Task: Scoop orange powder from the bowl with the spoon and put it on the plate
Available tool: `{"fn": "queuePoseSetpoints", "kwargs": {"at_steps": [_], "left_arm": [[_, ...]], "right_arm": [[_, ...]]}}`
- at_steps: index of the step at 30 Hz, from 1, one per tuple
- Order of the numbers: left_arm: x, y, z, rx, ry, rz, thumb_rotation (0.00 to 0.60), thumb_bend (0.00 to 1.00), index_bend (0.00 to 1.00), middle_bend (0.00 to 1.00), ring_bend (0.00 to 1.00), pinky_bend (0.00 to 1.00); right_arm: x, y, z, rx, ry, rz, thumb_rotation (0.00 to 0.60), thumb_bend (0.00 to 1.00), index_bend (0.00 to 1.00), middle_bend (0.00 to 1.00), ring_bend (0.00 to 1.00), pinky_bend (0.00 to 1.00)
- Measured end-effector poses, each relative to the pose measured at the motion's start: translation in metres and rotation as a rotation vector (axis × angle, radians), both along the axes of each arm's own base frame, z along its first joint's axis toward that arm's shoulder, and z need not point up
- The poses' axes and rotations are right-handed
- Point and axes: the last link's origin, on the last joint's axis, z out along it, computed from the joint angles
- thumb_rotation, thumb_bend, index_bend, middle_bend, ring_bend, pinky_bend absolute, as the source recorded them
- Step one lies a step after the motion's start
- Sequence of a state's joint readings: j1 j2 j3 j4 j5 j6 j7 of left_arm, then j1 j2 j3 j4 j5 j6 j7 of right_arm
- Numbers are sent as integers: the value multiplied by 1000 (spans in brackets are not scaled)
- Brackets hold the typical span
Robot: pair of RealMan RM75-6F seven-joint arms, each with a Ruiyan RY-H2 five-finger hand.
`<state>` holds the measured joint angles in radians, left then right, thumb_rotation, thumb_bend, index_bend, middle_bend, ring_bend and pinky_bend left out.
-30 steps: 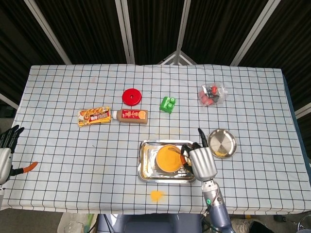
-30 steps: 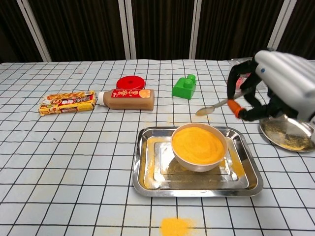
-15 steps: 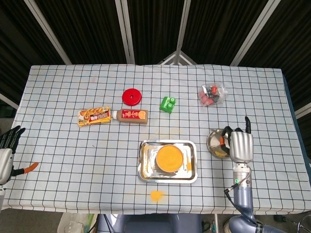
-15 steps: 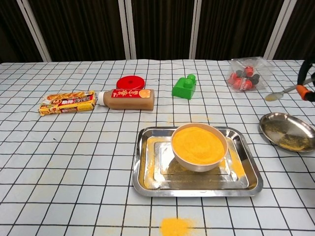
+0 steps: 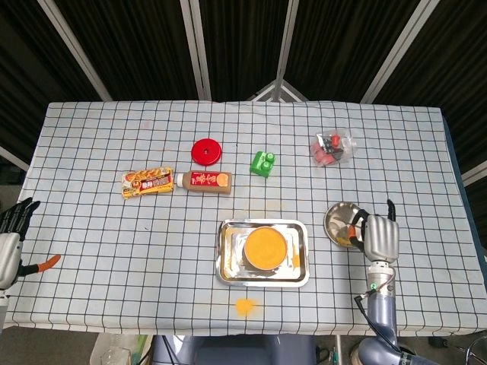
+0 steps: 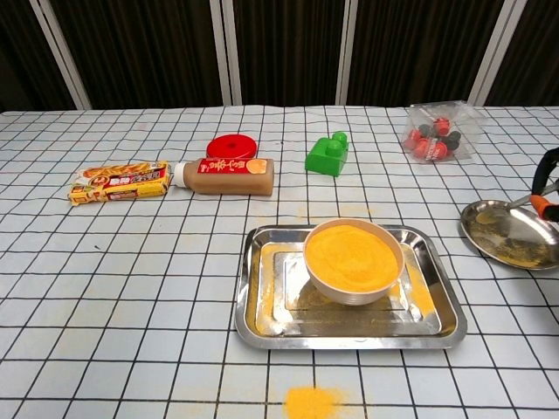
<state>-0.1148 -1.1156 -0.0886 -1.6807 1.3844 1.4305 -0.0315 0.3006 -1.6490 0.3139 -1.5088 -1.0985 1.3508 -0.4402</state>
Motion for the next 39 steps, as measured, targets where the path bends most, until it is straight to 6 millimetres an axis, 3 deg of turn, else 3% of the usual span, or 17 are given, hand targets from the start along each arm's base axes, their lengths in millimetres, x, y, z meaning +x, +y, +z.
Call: {"fn": "queuePoseSetpoints", "kwargs": {"at_steps": [12,15,19,25,30,39], "left_arm": [[0,0,0,-3,-2,1,600,1,0,0,0,0],[0,0,0,-2,-1,2,600,1,0,0,0,0],[0,1,-1,-4,0,4,600,2,0,0,0,0],[0,0,0,-3,-2,1,600,1,0,0,0,0],[0,0,0,0,-4,0,600,1,0,0,0,0],[0,0,0,-2,-5,3,600,2,0,0,0,0]], "right_arm": [[-4,2,0,13,-17,-60,600,806,933,865,570,12],[-6,4,-1,23,-12,-78,600,806,852,850,529,5],[-11,7,-2,43,-1,-100,600,803,626,701,414,0],[-16,14,-1,72,23,-126,600,677,347,530,279,0],[-18,13,2,67,16,-139,600,607,224,434,202,0],[-22,12,6,63,23,-160,600,578,124,321,118,0]]}}
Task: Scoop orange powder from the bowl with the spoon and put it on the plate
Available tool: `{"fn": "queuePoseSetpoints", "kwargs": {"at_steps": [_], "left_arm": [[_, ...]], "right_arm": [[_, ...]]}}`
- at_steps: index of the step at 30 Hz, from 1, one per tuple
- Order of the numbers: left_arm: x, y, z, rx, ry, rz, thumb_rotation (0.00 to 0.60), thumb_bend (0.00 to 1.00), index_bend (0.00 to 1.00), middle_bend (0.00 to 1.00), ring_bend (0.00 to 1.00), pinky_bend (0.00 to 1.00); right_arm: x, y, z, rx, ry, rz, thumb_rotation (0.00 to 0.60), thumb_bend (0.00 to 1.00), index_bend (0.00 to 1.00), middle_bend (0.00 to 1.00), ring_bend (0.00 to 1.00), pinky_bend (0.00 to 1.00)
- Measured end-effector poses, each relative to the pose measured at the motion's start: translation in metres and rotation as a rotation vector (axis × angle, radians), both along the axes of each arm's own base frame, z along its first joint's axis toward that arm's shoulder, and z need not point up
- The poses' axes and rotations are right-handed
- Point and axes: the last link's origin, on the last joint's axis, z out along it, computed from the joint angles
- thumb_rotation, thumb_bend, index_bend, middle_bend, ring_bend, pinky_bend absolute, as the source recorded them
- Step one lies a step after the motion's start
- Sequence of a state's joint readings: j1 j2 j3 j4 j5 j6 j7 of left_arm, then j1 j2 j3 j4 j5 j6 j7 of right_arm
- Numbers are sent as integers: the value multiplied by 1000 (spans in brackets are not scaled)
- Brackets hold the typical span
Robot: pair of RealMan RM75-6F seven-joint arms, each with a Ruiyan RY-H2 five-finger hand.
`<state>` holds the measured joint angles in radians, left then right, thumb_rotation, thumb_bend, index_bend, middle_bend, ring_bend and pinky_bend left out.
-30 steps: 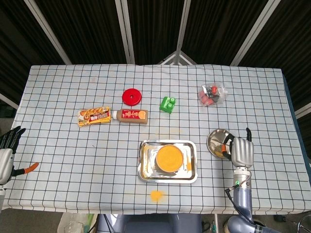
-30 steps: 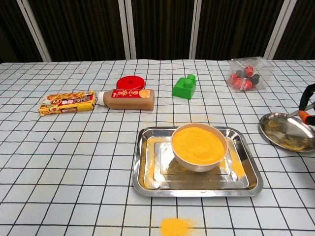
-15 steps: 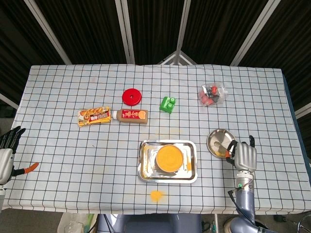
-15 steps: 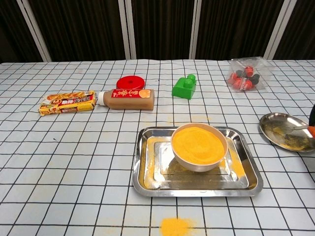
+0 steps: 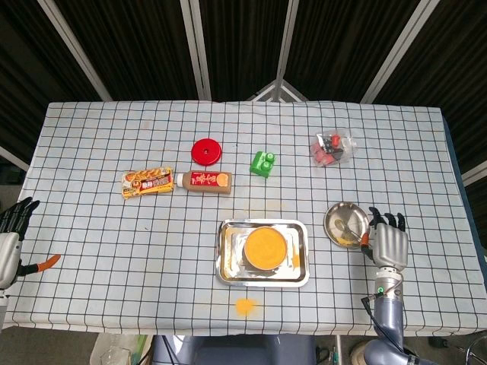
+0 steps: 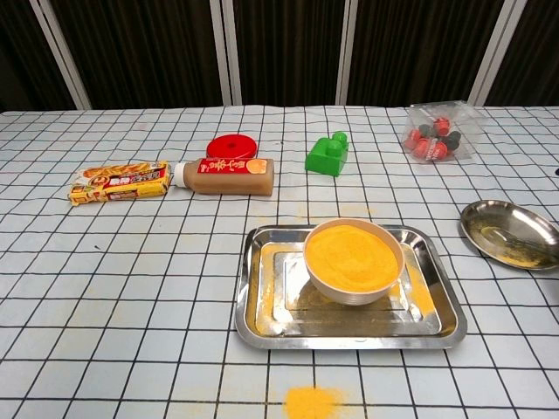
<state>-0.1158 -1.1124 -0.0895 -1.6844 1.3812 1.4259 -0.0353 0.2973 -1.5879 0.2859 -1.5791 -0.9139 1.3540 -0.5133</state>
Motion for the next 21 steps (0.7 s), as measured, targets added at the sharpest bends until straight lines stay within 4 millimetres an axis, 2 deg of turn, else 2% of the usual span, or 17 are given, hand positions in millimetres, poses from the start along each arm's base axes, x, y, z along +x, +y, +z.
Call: {"fn": "queuePoseSetpoints", "kwargs": {"at_steps": [7,11,14,17,21], "left_arm": [[0,0,0,-1,1,1,600,1,0,0,0,0],[-1,-1,0,-5,4,3,600,2,0,0,0,0],[-1,-1,0,-8,6,2,600,2,0,0,0,0],[0,-1,0,-12,11,-2,600,1,0,0,0,0],[0,-3,0,-32,26,-10,600,1,0,0,0,0]], "right_arm": [[-2,1,8,-4,-7,4,600,570,123,260,92,0],[0,6,17,-1,2,44,600,527,123,238,83,0],[0,15,30,1,20,95,600,498,92,203,48,0],[-3,28,48,1,38,146,600,472,10,111,3,0],[-15,53,75,23,84,177,600,467,0,15,0,0]]}}
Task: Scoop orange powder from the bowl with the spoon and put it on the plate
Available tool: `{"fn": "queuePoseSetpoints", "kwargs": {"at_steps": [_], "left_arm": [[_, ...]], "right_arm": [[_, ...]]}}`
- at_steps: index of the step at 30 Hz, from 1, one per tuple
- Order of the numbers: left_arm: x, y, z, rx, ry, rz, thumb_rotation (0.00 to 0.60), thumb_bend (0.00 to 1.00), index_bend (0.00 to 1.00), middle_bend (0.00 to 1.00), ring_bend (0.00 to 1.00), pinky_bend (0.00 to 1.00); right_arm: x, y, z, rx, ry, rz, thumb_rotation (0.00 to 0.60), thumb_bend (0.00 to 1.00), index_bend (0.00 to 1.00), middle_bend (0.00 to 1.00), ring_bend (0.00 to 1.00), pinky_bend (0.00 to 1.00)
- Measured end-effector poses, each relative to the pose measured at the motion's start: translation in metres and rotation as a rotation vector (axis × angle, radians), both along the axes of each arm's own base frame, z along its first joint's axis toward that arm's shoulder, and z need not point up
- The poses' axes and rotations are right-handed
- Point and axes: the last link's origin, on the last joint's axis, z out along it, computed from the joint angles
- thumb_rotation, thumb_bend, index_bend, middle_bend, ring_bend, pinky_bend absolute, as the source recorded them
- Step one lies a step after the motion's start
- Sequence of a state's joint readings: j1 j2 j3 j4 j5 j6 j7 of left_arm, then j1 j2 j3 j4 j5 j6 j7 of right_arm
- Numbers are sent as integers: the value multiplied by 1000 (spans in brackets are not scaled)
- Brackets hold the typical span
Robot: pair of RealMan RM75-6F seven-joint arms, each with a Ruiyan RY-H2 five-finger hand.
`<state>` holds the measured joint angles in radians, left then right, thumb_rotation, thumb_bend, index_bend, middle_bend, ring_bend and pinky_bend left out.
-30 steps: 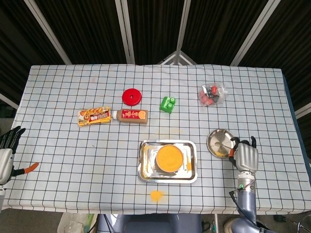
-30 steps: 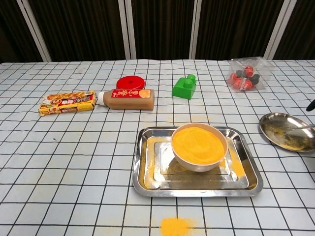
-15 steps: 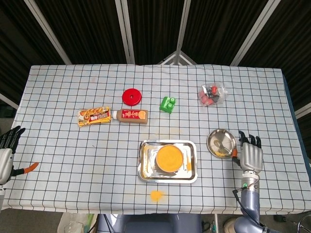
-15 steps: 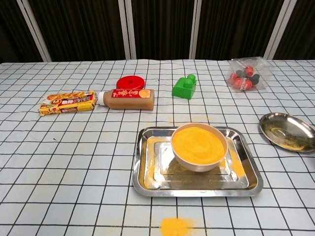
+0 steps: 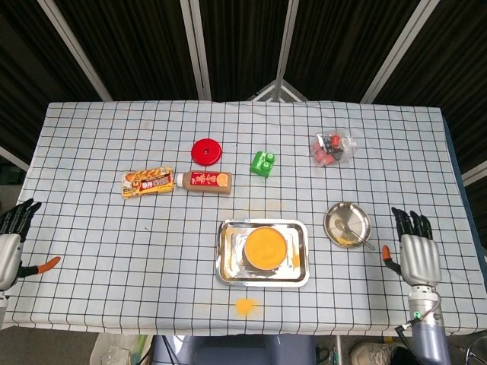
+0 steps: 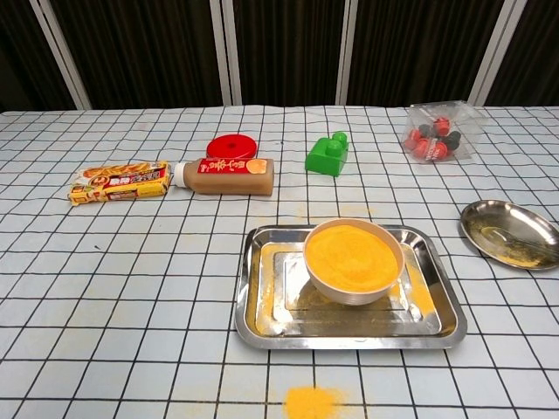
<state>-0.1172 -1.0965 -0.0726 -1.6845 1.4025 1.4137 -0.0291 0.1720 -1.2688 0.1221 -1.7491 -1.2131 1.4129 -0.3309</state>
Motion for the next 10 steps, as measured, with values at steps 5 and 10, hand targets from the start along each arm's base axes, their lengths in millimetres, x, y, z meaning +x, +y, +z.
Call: {"fn": "queuePoseSetpoints", "kwargs": {"at_steps": [5,10], "left_arm": [[-1,-1,1,-11,41,-21,600,1,0,0,0,0],[0,0,3,8,69,-46,600,1,0,0,0,0]], "right_arm": [[-10,28,28,6,62,18,600,467,0,0,0,0],[-14,54,46,-52,56,80,600,467,0,0,0,0]]}}
